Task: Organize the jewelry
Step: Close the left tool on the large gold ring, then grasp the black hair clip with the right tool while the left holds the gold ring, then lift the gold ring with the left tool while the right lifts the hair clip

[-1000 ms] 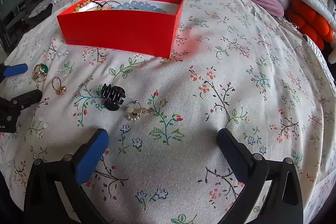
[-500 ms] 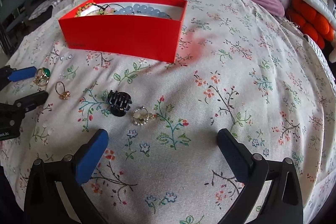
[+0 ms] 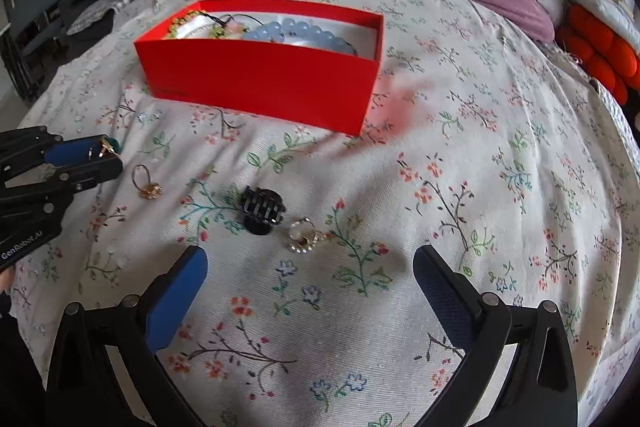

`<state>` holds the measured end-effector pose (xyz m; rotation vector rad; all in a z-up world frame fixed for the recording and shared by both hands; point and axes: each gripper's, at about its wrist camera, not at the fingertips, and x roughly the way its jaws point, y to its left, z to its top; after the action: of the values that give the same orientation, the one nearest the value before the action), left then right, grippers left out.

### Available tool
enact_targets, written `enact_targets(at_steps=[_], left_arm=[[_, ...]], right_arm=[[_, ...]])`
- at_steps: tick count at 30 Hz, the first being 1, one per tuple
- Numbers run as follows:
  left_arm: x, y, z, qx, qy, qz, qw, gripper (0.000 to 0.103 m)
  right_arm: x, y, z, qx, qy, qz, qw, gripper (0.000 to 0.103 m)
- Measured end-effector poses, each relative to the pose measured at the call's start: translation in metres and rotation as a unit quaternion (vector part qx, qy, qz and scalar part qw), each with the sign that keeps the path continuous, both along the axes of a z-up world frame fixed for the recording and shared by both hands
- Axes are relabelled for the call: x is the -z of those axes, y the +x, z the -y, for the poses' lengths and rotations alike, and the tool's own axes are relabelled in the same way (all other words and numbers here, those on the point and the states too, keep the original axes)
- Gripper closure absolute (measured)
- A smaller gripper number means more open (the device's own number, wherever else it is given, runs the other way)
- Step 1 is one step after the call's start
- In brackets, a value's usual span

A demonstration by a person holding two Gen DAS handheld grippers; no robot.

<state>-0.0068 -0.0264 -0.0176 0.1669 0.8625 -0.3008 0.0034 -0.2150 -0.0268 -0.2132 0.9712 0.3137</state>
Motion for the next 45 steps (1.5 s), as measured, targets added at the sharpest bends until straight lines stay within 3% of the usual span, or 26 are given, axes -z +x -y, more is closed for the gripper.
enact_targets(at_steps=[4, 7, 12, 20, 32, 45], left_arm=[[-0.003, 0.001, -0.004, -0.013, -0.013, -0.012, 0.9998, 0.08], [-0.004, 0.001, -0.005, -0.02, -0.016, -0.018, 0.9995, 0.08], [-0.005, 0.002, -0.003, -0.027, -0.013, -0.024, 0.9993, 0.08], [-0.01, 0.003, -0.006, -0.029, -0.016, -0.027, 0.9991, 0.08], [-0.021, 0.003, -0.008, -0.033, -0.029, -0.038, 0.9983, 0.081], [-0.038, 0.011, -0.003, -0.038, -0.064, -0.067, 0.995, 0.081]], right_arm=[[-0.005, 0.0, -0.006, -0.009, 0.007, 0.003, 1.0, 0.004], [-0.007, 0.002, -0.012, -0.019, 0.008, 0.001, 1.0, 0.017], [-0.007, 0.007, -0.021, -0.032, 0.011, -0.01, 0.999, 0.049], [-0.007, 0.009, -0.031, -0.046, -0.001, -0.016, 0.999, 0.079], [-0.015, 0.013, -0.039, -0.036, -0.002, -0.032, 0.999, 0.08], [-0.042, 0.02, -0.026, 0.02, 0.042, -0.073, 0.996, 0.08]])
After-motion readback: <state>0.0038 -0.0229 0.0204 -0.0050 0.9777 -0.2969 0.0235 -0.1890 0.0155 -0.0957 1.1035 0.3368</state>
